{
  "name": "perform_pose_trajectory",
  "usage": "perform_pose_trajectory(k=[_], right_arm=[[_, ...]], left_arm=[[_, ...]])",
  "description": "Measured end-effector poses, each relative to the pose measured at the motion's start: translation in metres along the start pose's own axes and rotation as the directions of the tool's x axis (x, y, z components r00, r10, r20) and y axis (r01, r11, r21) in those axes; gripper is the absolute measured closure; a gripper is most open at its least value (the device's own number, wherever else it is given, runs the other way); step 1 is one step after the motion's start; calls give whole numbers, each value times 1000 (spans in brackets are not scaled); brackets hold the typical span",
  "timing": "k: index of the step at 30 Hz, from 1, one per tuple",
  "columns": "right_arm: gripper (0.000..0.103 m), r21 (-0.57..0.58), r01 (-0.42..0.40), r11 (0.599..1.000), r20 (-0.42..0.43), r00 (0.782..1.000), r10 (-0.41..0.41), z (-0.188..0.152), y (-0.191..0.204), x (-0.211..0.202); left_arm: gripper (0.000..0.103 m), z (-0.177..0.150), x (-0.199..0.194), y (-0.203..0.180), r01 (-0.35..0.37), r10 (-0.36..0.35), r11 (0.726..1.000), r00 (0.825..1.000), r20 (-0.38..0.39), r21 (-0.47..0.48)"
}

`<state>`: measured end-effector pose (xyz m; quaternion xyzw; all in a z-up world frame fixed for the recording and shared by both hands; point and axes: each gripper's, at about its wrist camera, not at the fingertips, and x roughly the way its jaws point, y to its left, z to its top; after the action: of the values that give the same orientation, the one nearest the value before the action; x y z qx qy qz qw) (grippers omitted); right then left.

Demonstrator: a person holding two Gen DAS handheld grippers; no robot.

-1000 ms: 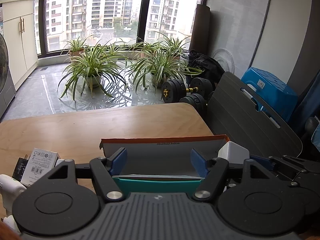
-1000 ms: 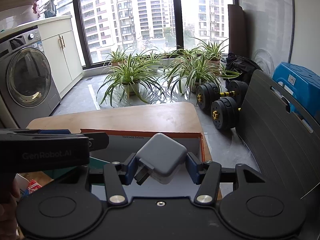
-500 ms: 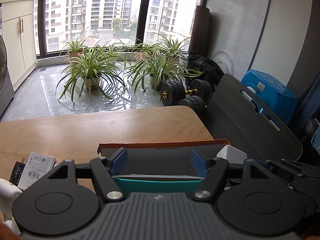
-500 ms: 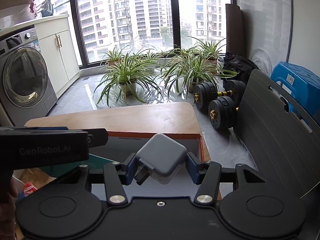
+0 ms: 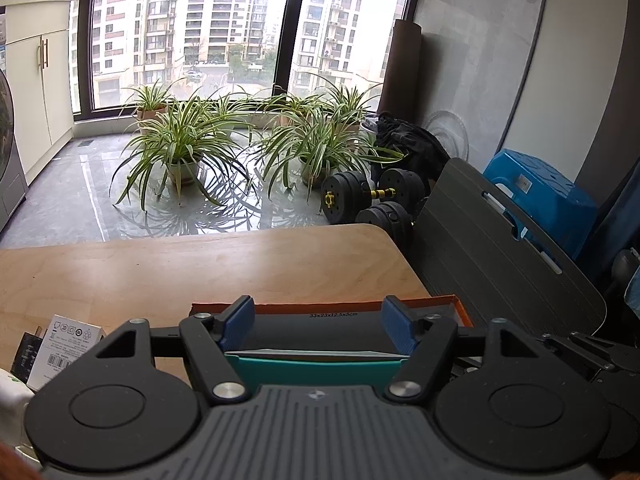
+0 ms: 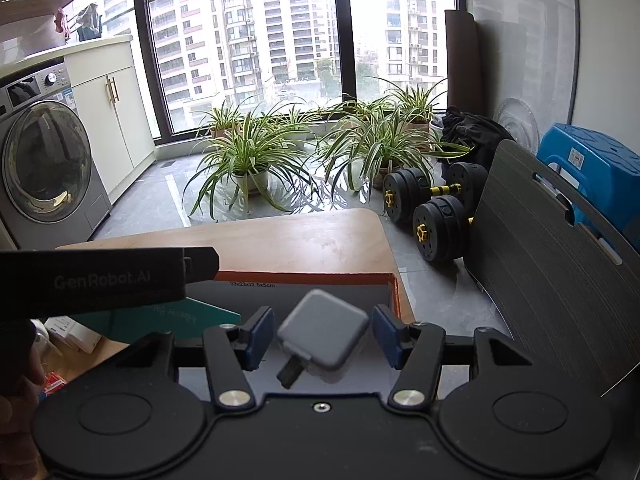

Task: Organize rigid objects
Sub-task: 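Open both tools to release the box and adapter in the tray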

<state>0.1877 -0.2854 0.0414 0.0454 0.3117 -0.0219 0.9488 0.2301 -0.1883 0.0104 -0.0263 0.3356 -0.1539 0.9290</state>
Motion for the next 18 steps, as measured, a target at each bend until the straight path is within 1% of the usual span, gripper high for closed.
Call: perform_pose_trajectory(k=[2,4,6,8,11,14,18], right_arm=[[31,6,3,1000,8,1000,-3,1,-1,-2],[31,12,6,1000,12,1000,-6,2,-4,-3],[31,24,6,1000,13,1000,-6,2,-7,-4],[31,33,2,999,20,1000,-3,2,-9,-7],[26,27,-5,1000,34,999,4,1,-7,-11],[25,8,-5,1000,39,999,4,-2,-3,-16],[23,-14,-9,1000,37,999,9,-10,1,-26]], left_arm=[[30,-2,3,0,-1,1,1000,1000,4,-9],[19,-3,4,0,15,-15,1000,1000,-8,-15],[15,-5,1,0,11,-11,1000,1000,-5,-15],[14,-5,-3,2,13,-13,1000,1000,-9,-27],[12,-5,-13,5,15,-16,999,1000,-8,-47],[10,-7,-24,7,2,-3,999,1000,-21,-48],[7,-12,-39,9,-33,31,998,999,-41,-44]])
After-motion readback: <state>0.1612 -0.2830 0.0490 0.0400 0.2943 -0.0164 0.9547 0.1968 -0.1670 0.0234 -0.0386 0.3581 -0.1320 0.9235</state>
